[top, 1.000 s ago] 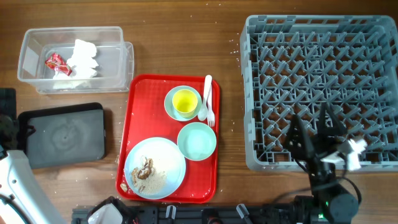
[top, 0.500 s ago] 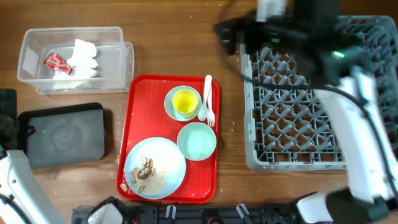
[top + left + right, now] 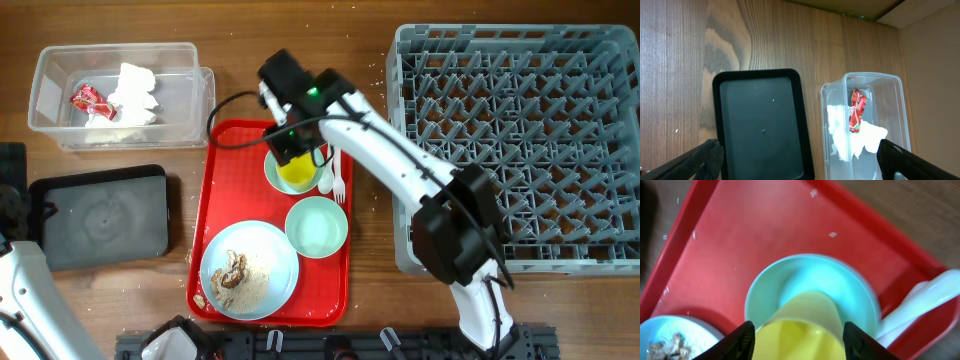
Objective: Sort waste into correct bins and load items into the dishwasher rack
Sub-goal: 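Reach the right gripper to the yellow cup on the saucer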
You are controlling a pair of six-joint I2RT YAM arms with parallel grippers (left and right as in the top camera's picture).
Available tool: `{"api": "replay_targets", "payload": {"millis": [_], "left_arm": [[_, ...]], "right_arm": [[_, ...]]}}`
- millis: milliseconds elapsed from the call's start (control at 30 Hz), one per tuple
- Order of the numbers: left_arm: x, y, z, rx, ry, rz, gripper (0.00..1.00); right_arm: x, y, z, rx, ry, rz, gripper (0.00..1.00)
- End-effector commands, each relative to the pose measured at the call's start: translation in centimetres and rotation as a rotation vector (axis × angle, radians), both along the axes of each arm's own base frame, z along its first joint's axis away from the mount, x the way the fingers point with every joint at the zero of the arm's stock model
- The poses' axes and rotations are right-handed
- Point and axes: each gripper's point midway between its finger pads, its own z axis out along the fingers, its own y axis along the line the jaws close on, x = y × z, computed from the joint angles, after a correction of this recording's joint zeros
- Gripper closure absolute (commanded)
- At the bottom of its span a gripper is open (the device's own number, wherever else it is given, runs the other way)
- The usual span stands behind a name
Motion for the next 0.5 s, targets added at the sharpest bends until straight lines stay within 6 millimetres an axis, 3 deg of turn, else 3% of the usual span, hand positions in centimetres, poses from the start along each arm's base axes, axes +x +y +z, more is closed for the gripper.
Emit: {"api": "replay_targets", "payload": {"millis": [0, 133, 200, 267, 333, 367, 400, 467], "left_arm": [[-0.1, 0.1, 0.1, 0.001, -0.007, 0.01, 0.0], [-0.1, 0.1, 0.1, 0.001, -0.007, 0.01, 0.0], [-0.1, 0.1, 0.1, 0.001, -0.007, 0.01, 0.0], [-0.1, 0.1, 0.1, 0.001, -0.007, 0.01, 0.0], [-0.1, 0.1, 0.1, 0.001, -0.007, 0.01, 0.0], [-0.1, 0.1, 0.1, 0.001, -0.007, 0.01, 0.0], [-0.1, 0.1, 0.1, 0.001, -0.007, 0.01, 0.0], [-0.1, 0.1, 0.1, 0.001, -0.007, 0.01, 0.0]], "right_arm": [[-1.7, 0.8, -0.1, -0.078, -0.019, -0.037, 0.42], [-2.2, -0.2, -0.3, -0.193, -0.083, -0.061, 0.39], [0.5, -2.4, 0.5, -0.309, -0.236, -0.115, 0.36], [1.1, -2.8, 1.7, -0.321, -0.28, -0.129, 0.34], [-0.6, -1.5, 3.5, -0.217, -0.219, -0.062, 0.34], [-1.5, -0.7, 3.8, -0.171, -0.178, -0.017, 0.34], [-4.1, 1.0, 4.1, -0.064, -0.057, 0.063, 0.34], [-5.8, 1.7, 3.8, -0.023, 0.021, 0.097, 0.36]]}}
